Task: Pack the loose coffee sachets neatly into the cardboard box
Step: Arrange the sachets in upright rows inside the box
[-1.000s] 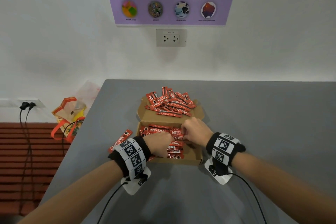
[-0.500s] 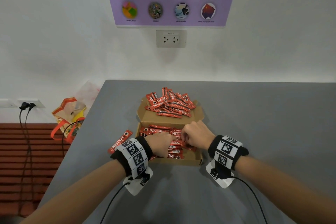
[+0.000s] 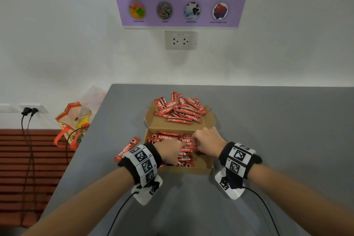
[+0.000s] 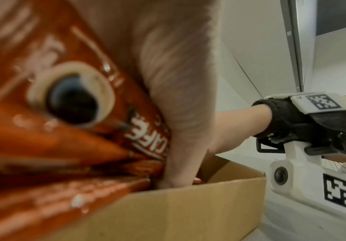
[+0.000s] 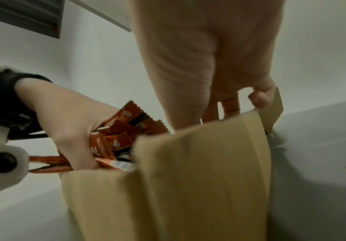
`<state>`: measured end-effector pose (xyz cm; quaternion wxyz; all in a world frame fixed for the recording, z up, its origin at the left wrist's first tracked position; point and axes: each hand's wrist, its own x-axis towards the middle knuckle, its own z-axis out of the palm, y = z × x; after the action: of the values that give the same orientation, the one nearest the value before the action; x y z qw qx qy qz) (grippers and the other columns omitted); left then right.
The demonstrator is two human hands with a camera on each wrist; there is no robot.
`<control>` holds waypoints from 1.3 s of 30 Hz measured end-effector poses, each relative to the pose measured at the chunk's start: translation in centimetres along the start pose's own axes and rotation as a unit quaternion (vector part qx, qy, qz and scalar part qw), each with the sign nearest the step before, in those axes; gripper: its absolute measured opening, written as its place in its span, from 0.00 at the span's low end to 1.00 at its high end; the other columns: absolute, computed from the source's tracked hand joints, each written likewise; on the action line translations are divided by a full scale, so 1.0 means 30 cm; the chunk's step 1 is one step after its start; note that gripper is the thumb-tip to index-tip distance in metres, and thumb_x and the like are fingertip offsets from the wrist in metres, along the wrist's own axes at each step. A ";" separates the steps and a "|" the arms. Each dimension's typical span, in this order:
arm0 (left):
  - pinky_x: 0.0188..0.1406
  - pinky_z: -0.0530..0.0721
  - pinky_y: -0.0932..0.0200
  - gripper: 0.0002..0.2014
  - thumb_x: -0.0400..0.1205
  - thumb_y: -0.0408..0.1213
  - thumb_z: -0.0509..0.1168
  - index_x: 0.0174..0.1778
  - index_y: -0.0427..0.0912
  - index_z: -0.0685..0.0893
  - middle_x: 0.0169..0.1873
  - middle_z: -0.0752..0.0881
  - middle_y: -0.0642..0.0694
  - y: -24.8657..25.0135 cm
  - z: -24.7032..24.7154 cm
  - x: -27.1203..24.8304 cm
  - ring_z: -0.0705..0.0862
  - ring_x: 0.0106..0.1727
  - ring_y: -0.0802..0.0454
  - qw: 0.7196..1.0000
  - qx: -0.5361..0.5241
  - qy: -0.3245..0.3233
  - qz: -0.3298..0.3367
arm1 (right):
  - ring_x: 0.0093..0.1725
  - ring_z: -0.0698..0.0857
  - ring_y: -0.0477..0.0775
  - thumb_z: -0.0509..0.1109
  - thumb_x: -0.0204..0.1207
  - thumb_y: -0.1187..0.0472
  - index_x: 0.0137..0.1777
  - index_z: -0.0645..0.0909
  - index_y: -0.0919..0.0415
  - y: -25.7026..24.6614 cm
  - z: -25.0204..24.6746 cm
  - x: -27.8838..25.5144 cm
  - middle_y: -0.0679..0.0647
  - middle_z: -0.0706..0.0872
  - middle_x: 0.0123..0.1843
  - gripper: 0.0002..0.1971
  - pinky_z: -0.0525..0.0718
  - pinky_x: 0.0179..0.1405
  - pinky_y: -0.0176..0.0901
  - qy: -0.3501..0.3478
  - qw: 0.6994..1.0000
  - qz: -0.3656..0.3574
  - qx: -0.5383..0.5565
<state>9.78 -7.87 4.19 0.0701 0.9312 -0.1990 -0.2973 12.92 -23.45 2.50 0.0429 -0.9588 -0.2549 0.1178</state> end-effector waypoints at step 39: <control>0.65 0.78 0.50 0.38 0.74 0.30 0.71 0.78 0.43 0.60 0.71 0.73 0.41 -0.009 -0.018 0.025 0.75 0.68 0.42 0.995 -0.083 -0.031 -0.053 | 0.37 0.75 0.44 0.62 0.71 0.75 0.31 0.79 0.56 0.084 0.014 -0.010 0.43 0.75 0.34 0.14 0.70 0.39 0.34 0.065 0.988 0.041 0.133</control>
<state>10.73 -7.91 4.15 0.1254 0.9215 -0.1262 -0.3452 13.77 -25.78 1.79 0.1812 -0.9600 -0.1939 0.0896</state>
